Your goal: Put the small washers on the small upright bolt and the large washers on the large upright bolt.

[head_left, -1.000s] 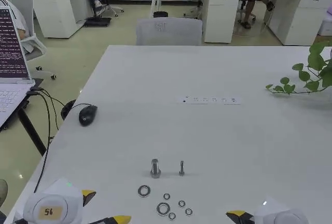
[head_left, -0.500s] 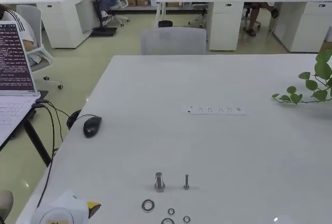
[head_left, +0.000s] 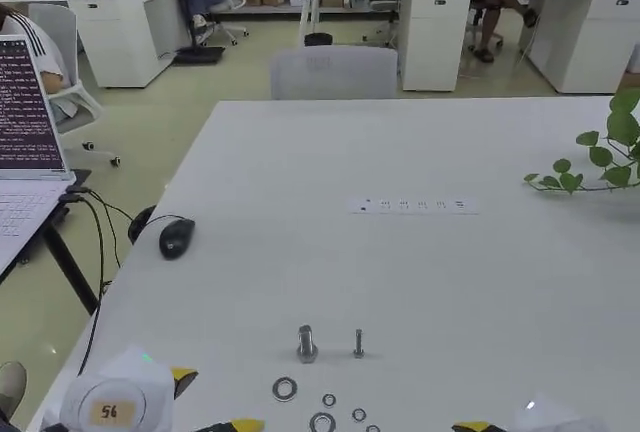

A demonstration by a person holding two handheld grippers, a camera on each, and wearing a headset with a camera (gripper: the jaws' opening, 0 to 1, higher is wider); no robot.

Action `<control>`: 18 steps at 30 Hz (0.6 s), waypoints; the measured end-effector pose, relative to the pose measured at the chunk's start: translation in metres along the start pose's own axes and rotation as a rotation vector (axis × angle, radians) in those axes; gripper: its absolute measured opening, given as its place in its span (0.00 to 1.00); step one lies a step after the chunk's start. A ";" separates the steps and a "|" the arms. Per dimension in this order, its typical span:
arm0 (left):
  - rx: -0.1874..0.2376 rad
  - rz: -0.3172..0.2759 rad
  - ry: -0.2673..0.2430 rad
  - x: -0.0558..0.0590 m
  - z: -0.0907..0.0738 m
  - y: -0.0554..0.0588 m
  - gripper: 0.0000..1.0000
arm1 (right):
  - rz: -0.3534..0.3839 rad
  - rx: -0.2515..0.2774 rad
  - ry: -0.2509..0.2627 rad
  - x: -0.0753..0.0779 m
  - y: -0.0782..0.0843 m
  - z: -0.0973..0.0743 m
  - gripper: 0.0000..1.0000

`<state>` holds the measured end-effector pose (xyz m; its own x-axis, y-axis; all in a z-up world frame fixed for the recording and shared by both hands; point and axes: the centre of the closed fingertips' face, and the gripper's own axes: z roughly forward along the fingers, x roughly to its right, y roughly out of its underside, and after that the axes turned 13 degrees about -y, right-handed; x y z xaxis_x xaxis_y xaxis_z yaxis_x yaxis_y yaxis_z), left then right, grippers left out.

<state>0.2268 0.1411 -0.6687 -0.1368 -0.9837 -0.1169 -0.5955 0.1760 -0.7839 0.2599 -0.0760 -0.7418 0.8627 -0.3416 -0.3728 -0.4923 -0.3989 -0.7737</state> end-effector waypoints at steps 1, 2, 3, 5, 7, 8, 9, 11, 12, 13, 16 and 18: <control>0.003 -0.004 -0.001 -0.001 -0.001 0.000 0.61 | -0.001 -0.001 0.000 -0.001 0.000 0.001 0.60; 0.006 -0.010 -0.002 -0.001 -0.002 0.000 0.61 | -0.002 -0.002 -0.001 -0.002 0.000 0.002 0.60; 0.007 -0.010 -0.003 -0.002 -0.002 0.000 0.61 | -0.003 -0.003 -0.002 -0.003 0.000 0.003 0.60; 0.008 -0.010 -0.004 -0.002 -0.003 0.000 0.61 | -0.005 -0.006 -0.004 -0.005 0.000 0.005 0.59; 0.010 -0.012 -0.004 -0.003 -0.003 0.000 0.61 | -0.009 -0.009 -0.005 -0.007 0.000 0.006 0.59; 0.012 -0.012 -0.003 -0.004 -0.003 0.000 0.61 | -0.010 -0.011 -0.005 -0.008 0.001 0.006 0.59; 0.013 -0.013 -0.003 -0.004 -0.003 0.000 0.61 | -0.010 -0.013 -0.004 -0.008 0.001 0.006 0.59; 0.014 -0.014 -0.001 -0.004 -0.004 0.000 0.61 | -0.010 -0.015 -0.003 -0.008 0.002 0.007 0.59; 0.015 -0.014 0.000 -0.005 -0.004 0.000 0.61 | -0.011 -0.016 -0.001 -0.008 0.002 0.007 0.59; 0.015 -0.013 0.001 -0.005 -0.004 0.000 0.61 | -0.012 -0.016 0.000 -0.008 0.001 0.007 0.59; 0.016 -0.010 0.006 -0.004 -0.004 0.000 0.61 | -0.013 -0.018 0.004 -0.006 0.001 0.009 0.59; 0.018 -0.011 0.009 -0.004 -0.004 0.000 0.61 | -0.015 -0.022 0.003 -0.006 0.001 0.010 0.59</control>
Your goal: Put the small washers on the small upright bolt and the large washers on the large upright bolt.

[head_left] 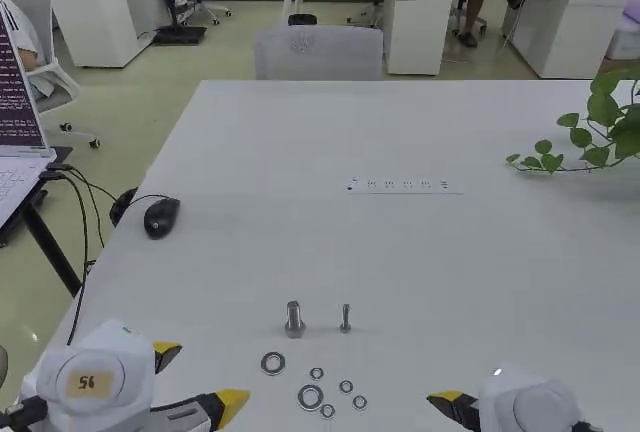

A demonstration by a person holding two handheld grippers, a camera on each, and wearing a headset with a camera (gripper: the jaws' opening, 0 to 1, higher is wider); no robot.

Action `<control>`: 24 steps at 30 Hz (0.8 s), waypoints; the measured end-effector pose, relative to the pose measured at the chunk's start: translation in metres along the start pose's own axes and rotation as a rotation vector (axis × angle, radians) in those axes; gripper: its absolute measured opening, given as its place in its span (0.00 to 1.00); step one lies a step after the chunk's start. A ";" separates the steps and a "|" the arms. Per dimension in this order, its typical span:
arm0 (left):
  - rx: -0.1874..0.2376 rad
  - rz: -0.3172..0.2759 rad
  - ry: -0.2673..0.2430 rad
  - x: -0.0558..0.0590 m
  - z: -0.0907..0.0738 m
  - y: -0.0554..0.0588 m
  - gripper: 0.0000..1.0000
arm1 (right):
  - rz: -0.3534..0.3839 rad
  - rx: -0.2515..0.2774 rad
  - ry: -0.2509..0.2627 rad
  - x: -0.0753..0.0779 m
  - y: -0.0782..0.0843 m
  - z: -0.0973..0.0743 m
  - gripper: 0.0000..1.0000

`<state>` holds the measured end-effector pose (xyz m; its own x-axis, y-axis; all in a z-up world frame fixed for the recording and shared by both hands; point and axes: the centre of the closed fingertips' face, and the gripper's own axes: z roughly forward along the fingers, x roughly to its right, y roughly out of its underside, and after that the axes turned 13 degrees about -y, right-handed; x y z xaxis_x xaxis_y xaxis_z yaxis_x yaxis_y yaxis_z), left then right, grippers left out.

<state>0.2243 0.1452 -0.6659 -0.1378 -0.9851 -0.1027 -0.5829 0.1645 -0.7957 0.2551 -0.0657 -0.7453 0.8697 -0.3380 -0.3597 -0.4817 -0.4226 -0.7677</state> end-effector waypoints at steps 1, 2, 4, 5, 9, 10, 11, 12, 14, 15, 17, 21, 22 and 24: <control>0.003 0.001 0.002 0.000 0.000 -0.001 0.61 | -0.003 -0.003 0.000 0.000 -0.001 0.001 0.59; 0.007 0.000 0.004 0.001 0.000 -0.002 0.61 | -0.005 -0.005 0.000 0.000 -0.001 0.002 0.59; 0.013 -0.003 0.007 0.001 0.001 -0.004 0.61 | -0.008 -0.007 -0.001 0.000 -0.003 0.003 0.59; 0.017 -0.005 0.007 0.001 0.001 -0.005 0.62 | -0.010 -0.010 -0.002 0.001 -0.004 0.005 0.59; 0.023 -0.010 0.011 0.001 0.001 -0.007 0.61 | -0.026 -0.036 -0.004 0.002 -0.004 0.011 0.59; 0.024 -0.011 0.012 0.001 0.001 -0.007 0.61 | -0.029 -0.043 -0.010 0.003 -0.005 0.013 0.58; 0.024 -0.012 0.012 0.001 0.001 -0.007 0.61 | -0.030 -0.044 -0.014 0.002 -0.006 0.014 0.57; 0.024 -0.013 0.012 0.001 0.001 -0.007 0.61 | -0.037 -0.051 -0.020 0.003 -0.007 0.017 0.55; 0.026 -0.017 0.012 0.000 0.001 -0.006 0.61 | -0.044 -0.059 -0.025 0.005 -0.009 0.021 0.55; 0.026 -0.018 0.012 0.000 0.001 -0.006 0.61 | -0.046 -0.062 -0.029 0.006 -0.009 0.023 0.55; 0.026 -0.021 0.009 0.000 0.000 -0.006 0.61 | -0.059 -0.081 -0.039 0.009 -0.010 0.028 0.54; 0.030 -0.033 0.005 0.002 0.000 -0.006 0.61 | -0.079 -0.131 -0.064 0.016 -0.008 0.039 0.49; 0.031 -0.035 0.005 0.002 0.000 -0.006 0.61 | -0.090 -0.146 -0.072 0.018 -0.008 0.043 0.47; 0.031 -0.041 0.004 0.003 0.001 -0.005 0.61 | -0.102 -0.160 -0.076 0.021 -0.009 0.047 0.46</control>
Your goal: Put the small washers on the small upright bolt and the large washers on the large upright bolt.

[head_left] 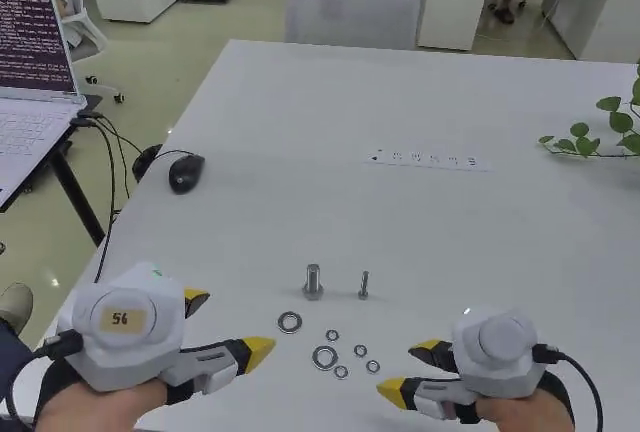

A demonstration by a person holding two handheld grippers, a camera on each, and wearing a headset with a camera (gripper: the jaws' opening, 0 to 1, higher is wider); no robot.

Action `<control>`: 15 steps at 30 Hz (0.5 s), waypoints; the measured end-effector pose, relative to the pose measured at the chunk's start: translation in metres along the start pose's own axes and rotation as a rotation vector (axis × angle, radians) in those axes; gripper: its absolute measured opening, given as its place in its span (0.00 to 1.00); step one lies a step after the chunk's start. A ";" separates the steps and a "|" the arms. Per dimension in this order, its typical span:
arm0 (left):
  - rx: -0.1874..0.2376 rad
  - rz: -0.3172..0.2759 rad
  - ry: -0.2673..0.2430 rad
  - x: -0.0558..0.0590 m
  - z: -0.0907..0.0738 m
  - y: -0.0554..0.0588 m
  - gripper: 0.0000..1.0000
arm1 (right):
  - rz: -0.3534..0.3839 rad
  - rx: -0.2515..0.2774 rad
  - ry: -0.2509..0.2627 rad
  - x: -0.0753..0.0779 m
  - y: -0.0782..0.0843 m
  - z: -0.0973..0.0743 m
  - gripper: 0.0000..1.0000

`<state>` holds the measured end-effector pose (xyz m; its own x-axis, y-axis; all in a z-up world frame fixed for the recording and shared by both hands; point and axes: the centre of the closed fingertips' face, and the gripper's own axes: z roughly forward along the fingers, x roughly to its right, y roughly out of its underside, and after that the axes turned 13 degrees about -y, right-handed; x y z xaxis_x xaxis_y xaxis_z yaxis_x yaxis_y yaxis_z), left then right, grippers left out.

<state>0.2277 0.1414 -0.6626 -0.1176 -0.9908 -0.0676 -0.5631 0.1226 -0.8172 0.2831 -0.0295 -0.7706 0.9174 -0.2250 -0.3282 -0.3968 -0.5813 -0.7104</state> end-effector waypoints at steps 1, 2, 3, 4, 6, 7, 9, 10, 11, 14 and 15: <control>0.000 -0.001 0.001 0.001 0.000 0.000 0.61 | -0.007 -0.014 0.001 0.004 0.000 0.003 0.45; -0.001 -0.002 0.001 0.002 0.001 0.001 0.61 | -0.010 -0.026 -0.003 0.005 0.001 0.004 0.44; -0.002 -0.001 0.001 0.003 0.001 0.001 0.61 | -0.020 -0.037 -0.009 0.008 0.000 0.007 0.43; -0.002 -0.002 0.000 0.003 0.000 0.001 0.61 | -0.030 -0.044 -0.008 0.010 0.000 0.008 0.40; -0.001 -0.009 -0.002 0.004 0.000 0.001 0.61 | -0.045 -0.076 -0.017 0.014 0.002 0.013 0.37; 0.000 -0.010 -0.003 0.004 0.000 0.001 0.61 | -0.046 -0.090 -0.021 0.016 0.004 0.015 0.35; 0.000 -0.015 -0.007 0.004 0.001 0.002 0.61 | -0.064 -0.134 -0.021 0.020 0.008 0.018 0.33; -0.001 -0.020 -0.008 0.004 0.000 0.002 0.61 | -0.088 -0.171 -0.030 0.022 0.010 0.021 0.32; -0.001 -0.021 -0.009 0.004 0.000 0.002 0.61 | -0.112 -0.204 -0.037 0.023 0.012 0.024 0.31; -0.003 -0.024 -0.009 0.004 0.001 0.004 0.60 | -0.167 -0.256 -0.042 0.027 0.012 0.032 0.27; -0.004 -0.023 -0.009 0.005 0.001 0.004 0.60 | -0.172 -0.270 -0.046 0.027 0.013 0.034 0.25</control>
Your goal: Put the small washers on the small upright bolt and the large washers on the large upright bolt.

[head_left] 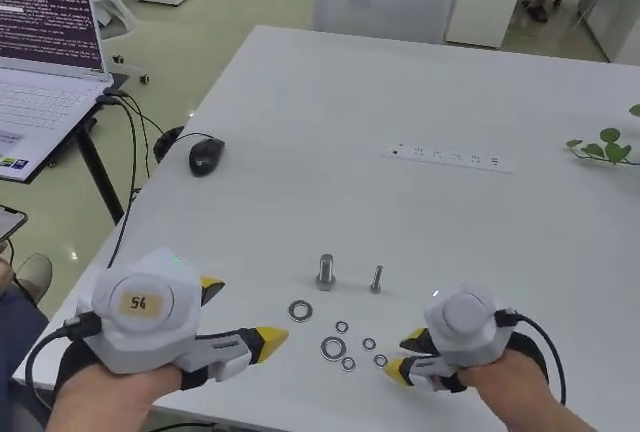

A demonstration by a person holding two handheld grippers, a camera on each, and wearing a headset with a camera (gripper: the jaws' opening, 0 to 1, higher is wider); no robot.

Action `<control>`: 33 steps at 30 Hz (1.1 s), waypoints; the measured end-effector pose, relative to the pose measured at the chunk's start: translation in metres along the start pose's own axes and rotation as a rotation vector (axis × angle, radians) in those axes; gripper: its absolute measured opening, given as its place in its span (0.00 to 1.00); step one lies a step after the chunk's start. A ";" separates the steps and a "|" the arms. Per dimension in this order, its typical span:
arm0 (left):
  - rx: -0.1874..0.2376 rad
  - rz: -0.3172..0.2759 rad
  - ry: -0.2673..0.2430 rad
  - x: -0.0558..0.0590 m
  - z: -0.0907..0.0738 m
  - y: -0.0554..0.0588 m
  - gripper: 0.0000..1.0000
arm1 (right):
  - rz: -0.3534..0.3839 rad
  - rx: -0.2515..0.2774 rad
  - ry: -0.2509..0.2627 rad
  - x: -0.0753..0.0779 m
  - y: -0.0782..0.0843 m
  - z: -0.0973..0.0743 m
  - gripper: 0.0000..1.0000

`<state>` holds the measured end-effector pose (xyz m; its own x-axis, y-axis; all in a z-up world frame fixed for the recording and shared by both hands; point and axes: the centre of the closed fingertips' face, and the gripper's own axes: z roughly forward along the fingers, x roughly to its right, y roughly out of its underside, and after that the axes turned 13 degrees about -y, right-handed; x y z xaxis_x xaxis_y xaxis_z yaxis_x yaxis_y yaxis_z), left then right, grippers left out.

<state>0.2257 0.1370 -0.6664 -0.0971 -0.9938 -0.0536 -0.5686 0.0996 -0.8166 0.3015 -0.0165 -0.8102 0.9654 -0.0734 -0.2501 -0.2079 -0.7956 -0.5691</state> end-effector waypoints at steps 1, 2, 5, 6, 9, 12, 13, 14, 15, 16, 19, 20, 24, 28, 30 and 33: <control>-0.001 0.001 0.001 0.000 0.000 0.000 0.60 | -0.014 -0.025 -0.010 0.000 0.000 0.004 0.24; -0.002 0.002 0.001 0.001 0.000 0.000 0.60 | -0.030 -0.037 -0.017 0.000 -0.001 0.007 0.23; 0.000 0.004 0.002 0.001 0.000 0.000 0.60 | -0.090 -0.107 -0.040 -0.002 0.001 0.014 0.23; 0.001 0.003 0.001 0.000 0.000 -0.001 0.60 | -0.119 -0.146 -0.034 -0.001 0.004 0.016 0.23; 0.003 0.006 -0.002 -0.002 0.000 -0.002 0.60 | -0.144 -0.166 -0.037 -0.001 0.001 0.017 0.22; 0.006 0.005 -0.003 -0.003 -0.001 -0.003 0.60 | -0.141 -0.169 -0.044 0.000 0.001 0.016 0.22; 0.007 0.006 -0.002 -0.003 0.000 -0.003 0.60 | -0.143 -0.174 -0.048 0.000 0.001 0.016 0.21; 0.005 0.008 -0.001 -0.003 0.000 -0.003 0.60 | -0.153 -0.184 -0.051 0.000 0.002 0.016 0.21; 0.003 0.012 -0.001 -0.003 0.000 -0.002 0.60 | -0.164 -0.194 -0.054 0.000 0.003 0.015 0.21; 0.003 0.013 0.000 -0.003 0.001 -0.002 0.60 | -0.177 -0.205 -0.056 0.000 0.003 0.015 0.21; 0.007 0.010 0.001 -0.002 0.000 -0.004 0.60 | -0.226 -0.252 -0.063 -0.002 0.004 0.015 0.21; 0.008 0.011 0.002 -0.001 0.000 -0.004 0.60 | -0.231 -0.261 -0.065 -0.003 0.005 0.016 0.21; 0.015 0.015 0.003 0.000 0.001 -0.006 0.60 | -0.247 -0.279 -0.082 -0.007 0.005 0.018 0.15; 0.022 0.010 0.000 0.000 0.000 -0.008 0.59 | -0.235 -0.274 -0.080 -0.005 0.005 0.017 0.15; 0.024 0.010 -0.002 -0.001 0.000 -0.007 0.59 | -0.209 -0.261 -0.077 -0.005 0.005 0.017 0.14; 0.023 0.010 -0.006 -0.002 -0.002 -0.006 0.59 | -0.173 -0.234 -0.067 -0.004 0.004 0.017 0.13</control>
<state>0.2278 0.1381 -0.6601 -0.0981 -0.9930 -0.0654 -0.5483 0.1088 -0.8292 0.2943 -0.0098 -0.8249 0.9691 0.1094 -0.2209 0.0084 -0.9102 -0.4140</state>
